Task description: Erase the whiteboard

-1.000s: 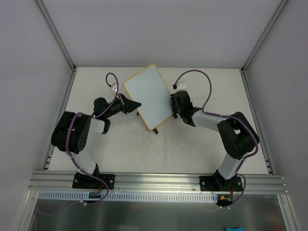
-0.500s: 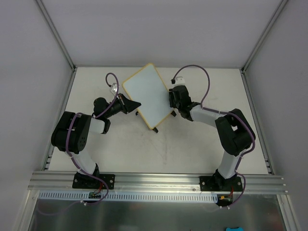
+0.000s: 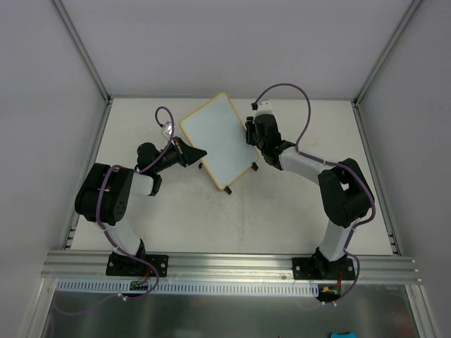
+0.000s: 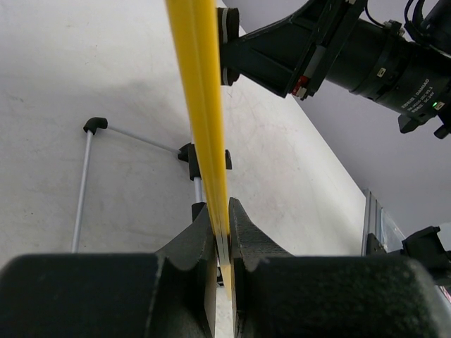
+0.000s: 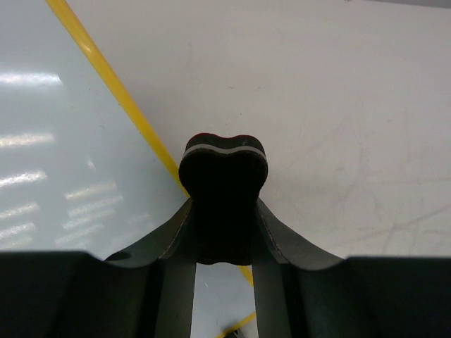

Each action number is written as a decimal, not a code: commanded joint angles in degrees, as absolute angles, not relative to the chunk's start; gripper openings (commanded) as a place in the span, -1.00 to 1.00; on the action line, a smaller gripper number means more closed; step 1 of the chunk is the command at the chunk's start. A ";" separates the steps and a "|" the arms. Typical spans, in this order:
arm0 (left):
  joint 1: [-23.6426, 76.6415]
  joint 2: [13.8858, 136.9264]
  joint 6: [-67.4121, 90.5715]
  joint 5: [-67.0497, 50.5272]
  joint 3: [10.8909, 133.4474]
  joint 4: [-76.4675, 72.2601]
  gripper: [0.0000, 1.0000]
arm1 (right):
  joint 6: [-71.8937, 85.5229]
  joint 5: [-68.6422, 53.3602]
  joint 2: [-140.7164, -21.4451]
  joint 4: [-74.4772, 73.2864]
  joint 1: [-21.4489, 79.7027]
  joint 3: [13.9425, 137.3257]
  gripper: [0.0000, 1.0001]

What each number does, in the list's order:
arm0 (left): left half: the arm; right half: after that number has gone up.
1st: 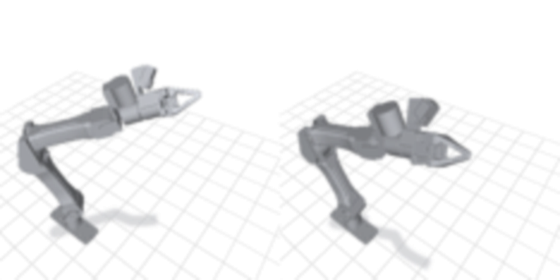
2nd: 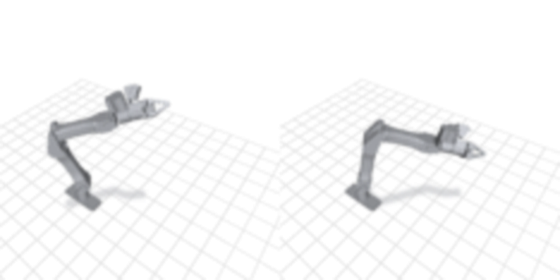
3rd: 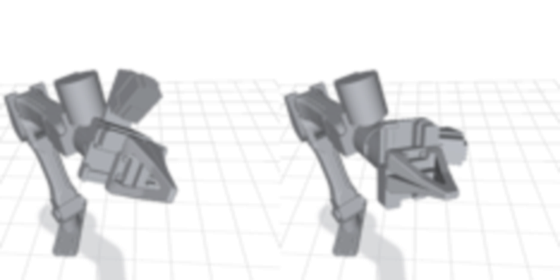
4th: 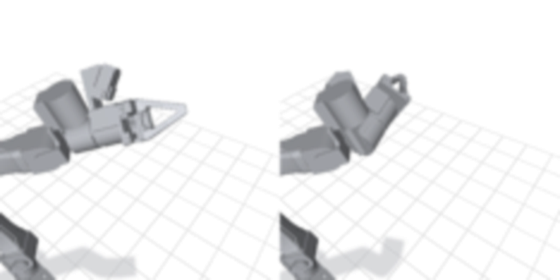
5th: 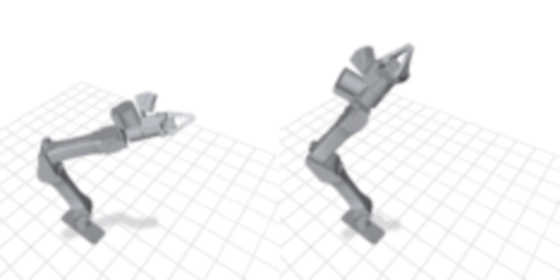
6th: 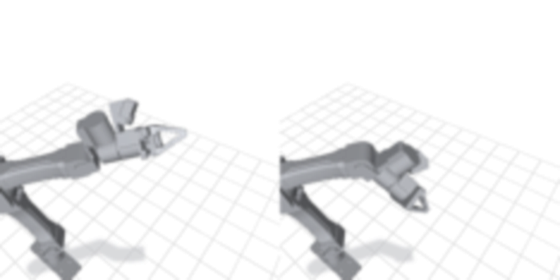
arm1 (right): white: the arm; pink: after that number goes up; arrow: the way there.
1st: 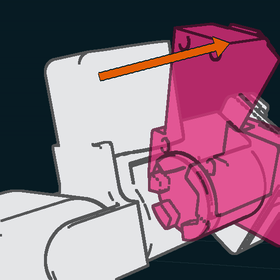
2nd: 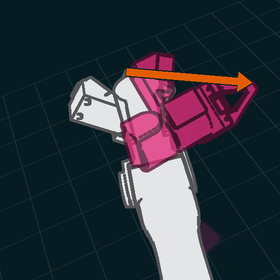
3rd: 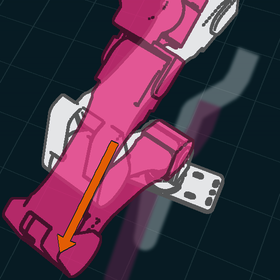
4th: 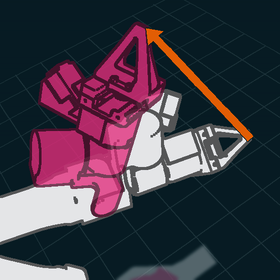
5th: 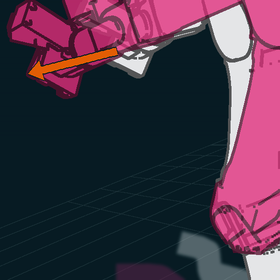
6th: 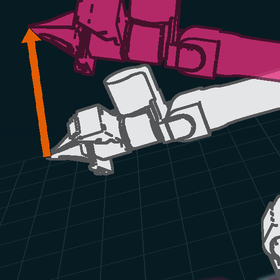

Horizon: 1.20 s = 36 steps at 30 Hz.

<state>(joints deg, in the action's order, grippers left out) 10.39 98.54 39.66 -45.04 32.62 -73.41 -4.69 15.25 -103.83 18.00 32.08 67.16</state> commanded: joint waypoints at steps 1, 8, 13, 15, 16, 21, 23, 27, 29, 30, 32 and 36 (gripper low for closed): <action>10.99 96.15 35.16 -51.68 32.26 -84.38 -1.00 | -4.13 14.33 -102.75 21.27 31.29 70.58 -1.00; 11.07 96.24 34.89 -51.68 32.43 -83.85 -1.00 | -3.78 14.59 -91.34 18.11 30.06 64.43 -1.00; 10.90 96.15 34.28 -51.24 32.43 -83.41 -1.00 | -0.71 13.54 -80.61 11.97 29.88 58.19 -1.00; 10.90 96.59 34.45 -51.24 32.61 -83.58 -1.00 | -0.18 13.19 -78.41 8.98 29.88 56.35 -1.00; 10.99 96.68 34.89 -51.33 32.69 -84.02 -1.00 | 1.56 12.84 -76.22 8.09 29.88 54.08 -1.00; 10.99 96.77 35.16 -51.59 32.87 -84.38 -1.00 | 6.49 11.96 -70.32 2.13 29.97 45.28 -1.00; 10.90 96.68 35.16 -51.59 33.05 -84.29 -1.00 | 8.16 10.90 -67.95 0.80 29.97 40.46 -1.00; 10.90 96.42 35.42 -51.77 32.96 -84.46 -1.00 | 11.59 10.63 -66.36 -4.73 29.97 34.38 -1.00; 10.90 96.15 35.51 -51.68 32.87 -84.46 -1.00 | 12.30 11.25 -66.18 -6.32 29.97 32.53 -1.00; 10.81 96.07 35.51 -51.77 32.78 -84.55 -1.00 | 12.57 11.25 -66.01 -7.29 29.97 31.48 -1.00; 10.90 95.89 35.60 -51.77 32.70 -84.64 -1.00 | 13.27 11.86 -65.57 -10.45 29.97 30.68 -1.00; 10.90 95.80 35.86 -51.77 32.70 -85.08 -1.00 | 14.76 12.38 -64.16 -15.37 30.15 31.11 -0.99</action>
<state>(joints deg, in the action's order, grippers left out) 10.41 98.10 38.94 -47.51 32.62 -73.73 12.08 11.20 -66.52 -10.96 29.93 30.04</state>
